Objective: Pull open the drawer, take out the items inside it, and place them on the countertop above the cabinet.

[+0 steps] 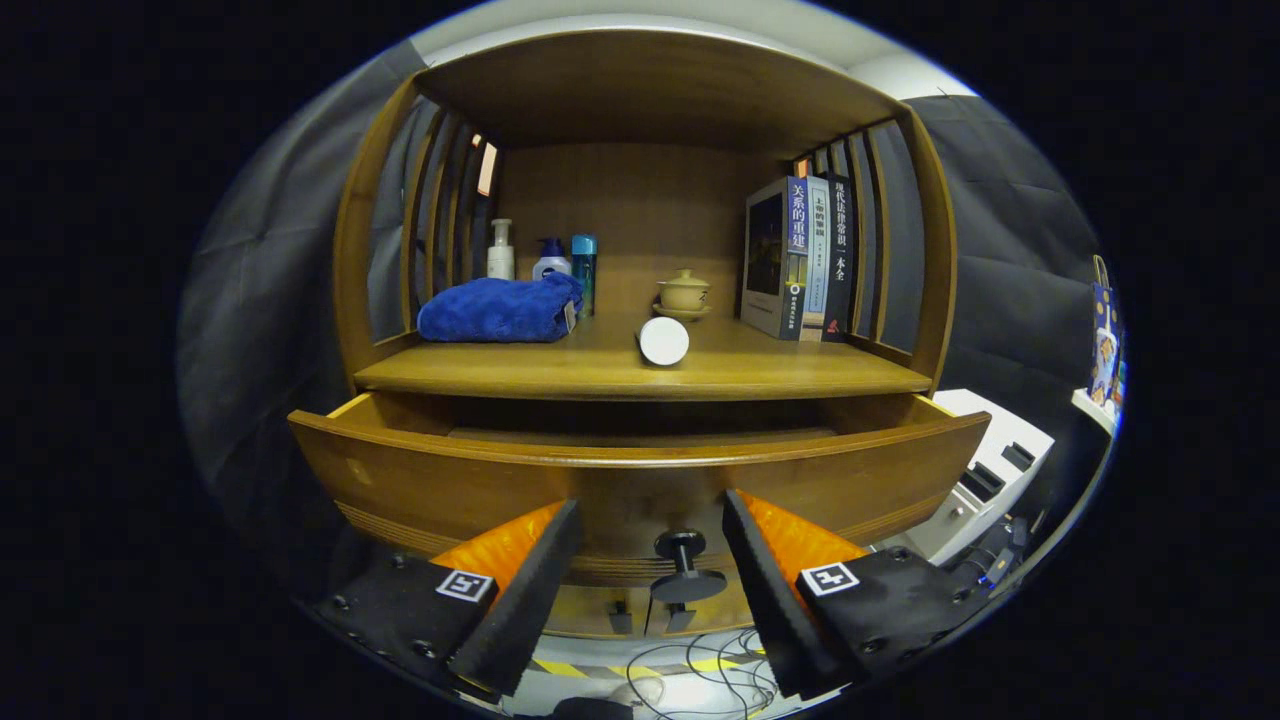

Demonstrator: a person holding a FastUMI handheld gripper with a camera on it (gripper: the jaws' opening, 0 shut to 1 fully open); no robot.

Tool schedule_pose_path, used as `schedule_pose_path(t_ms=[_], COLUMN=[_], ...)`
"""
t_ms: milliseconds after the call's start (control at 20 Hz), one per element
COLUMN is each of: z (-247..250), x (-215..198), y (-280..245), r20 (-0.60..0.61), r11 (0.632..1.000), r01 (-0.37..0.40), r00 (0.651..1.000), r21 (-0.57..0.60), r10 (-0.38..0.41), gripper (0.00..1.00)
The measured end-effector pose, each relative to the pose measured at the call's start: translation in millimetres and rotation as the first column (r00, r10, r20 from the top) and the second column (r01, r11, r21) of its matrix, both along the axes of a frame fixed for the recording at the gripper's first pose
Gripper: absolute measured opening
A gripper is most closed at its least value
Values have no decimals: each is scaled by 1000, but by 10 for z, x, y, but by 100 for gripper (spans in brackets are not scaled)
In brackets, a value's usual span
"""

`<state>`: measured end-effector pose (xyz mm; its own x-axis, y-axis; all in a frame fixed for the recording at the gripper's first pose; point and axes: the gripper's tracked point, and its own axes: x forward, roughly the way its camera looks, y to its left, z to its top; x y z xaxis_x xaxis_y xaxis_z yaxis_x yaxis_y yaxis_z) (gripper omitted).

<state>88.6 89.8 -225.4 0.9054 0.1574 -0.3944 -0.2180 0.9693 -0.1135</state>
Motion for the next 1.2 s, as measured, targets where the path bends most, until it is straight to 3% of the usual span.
schedule_pose_path(t_ms=[250,850,1000,1200], z=[-142,-324,-65,682], x=[569,476,518,605], y=[169,143,96,-190], r20=[-31,-62,-26,114], r11=[1000,1000,1000,1000], r01=[-10,-11,-18,20], r00=[999,998,999,993], r21=[1,-11,17,11], r10=[10,11,18,-21], gripper=[96,99,98,98])
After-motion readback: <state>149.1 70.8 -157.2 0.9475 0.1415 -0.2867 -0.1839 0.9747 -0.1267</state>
